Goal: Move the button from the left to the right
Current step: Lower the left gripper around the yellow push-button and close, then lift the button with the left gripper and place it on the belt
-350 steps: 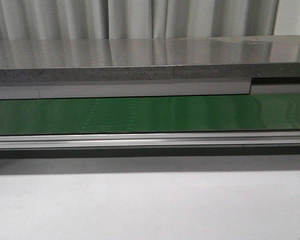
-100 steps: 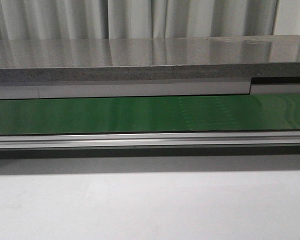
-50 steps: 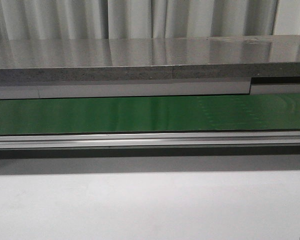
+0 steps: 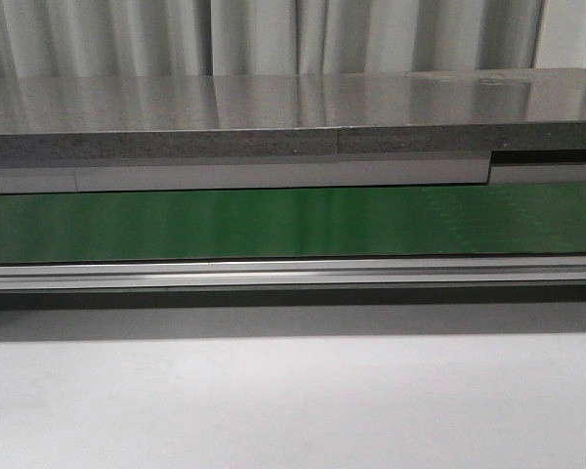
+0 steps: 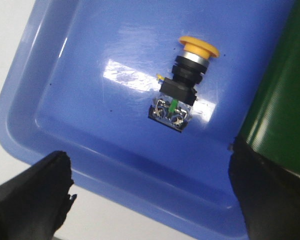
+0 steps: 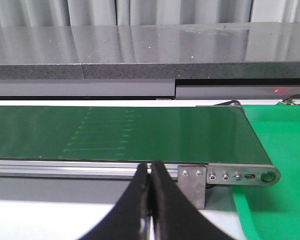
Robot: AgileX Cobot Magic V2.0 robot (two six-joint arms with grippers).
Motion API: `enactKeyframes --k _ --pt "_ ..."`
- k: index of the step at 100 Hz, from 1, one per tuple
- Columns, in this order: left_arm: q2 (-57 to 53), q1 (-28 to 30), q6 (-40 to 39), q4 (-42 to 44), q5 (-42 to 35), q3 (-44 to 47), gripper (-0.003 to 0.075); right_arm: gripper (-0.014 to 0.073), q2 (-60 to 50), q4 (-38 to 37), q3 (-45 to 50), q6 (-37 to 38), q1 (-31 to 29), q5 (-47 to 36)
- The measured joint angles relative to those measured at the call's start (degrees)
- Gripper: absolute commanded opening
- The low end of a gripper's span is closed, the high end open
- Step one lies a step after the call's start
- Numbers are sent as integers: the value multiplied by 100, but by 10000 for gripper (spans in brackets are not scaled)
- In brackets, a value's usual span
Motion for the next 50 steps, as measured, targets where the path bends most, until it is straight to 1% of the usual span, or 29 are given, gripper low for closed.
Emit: enactKeyframes --k 28,50 --pt "1152 27 173 -320 -58 -670 619 -66 0 0 0 0 0 0" --pt "1601 27 211 -393 -47 -1060 619 -66 0 0 0 0 0 0"
